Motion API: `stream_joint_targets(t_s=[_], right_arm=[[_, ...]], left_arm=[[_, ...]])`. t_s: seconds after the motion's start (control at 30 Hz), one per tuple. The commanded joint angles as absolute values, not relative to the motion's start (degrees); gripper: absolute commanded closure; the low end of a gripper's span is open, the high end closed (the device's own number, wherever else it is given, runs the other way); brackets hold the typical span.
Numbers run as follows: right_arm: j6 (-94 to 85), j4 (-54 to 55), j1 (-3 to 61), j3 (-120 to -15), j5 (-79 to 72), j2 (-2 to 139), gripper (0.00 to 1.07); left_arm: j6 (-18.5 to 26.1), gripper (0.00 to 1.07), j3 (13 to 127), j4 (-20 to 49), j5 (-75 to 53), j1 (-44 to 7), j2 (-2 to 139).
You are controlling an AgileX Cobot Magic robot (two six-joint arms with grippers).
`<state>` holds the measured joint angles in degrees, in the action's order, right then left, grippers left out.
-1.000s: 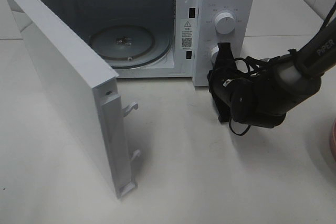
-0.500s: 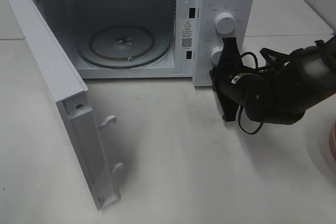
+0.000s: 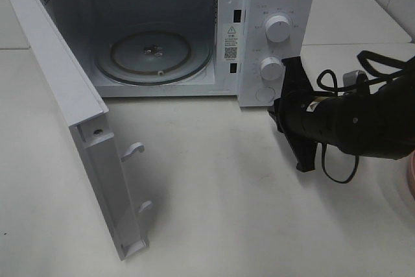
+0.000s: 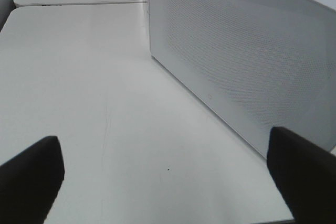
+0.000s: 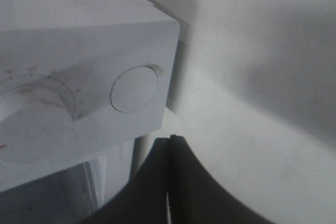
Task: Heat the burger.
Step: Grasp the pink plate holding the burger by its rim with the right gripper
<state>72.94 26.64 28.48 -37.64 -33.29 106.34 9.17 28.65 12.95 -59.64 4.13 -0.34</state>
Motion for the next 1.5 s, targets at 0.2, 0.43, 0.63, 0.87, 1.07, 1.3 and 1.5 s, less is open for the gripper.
stream_joint_targets(t_s=[0.2,0.43,0.63,0.87,1.07,1.3,1.5], right_arm=[[58.67,25.95,27.96,-37.53,-17.99,100.67,1.04],[46.93,23.66,24.18,-38.67,-7.05,98.09,1.03],[31.80,13.18,20.05,-45.15,12.61,95.11,1.01],[18.33,10.60,20.05,-49.56,27.10,91.90,0.99],[2.41,7.51,20.05,-51.28,35.75,89.84,0.99],[1.15,7.51,19.88,-51.28,42.06,89.27,0.95],[-1.38,7.16,15.30,-51.34,48.30,89.09,0.74]], left_arm=[[9.00,0.06,28.53,13.24,-59.53,4.07,-1.38],[9.00,0.06,28.53,13.24,-59.53,4.07,-1.38],[9.00,0.06,28.53,13.24,-59.53,4.07,-1.38],[9.00,0.06,28.53,13.24,-59.53,4.07,-1.38],[9.00,0.06,28.53,13.24,-59.53,4.07,-1.38],[9.00,0.06,28.53,13.24,-59.53,4.07,-1.38],[9.00,0.06,28.53,13.24,-59.53,4.07,-1.38]])
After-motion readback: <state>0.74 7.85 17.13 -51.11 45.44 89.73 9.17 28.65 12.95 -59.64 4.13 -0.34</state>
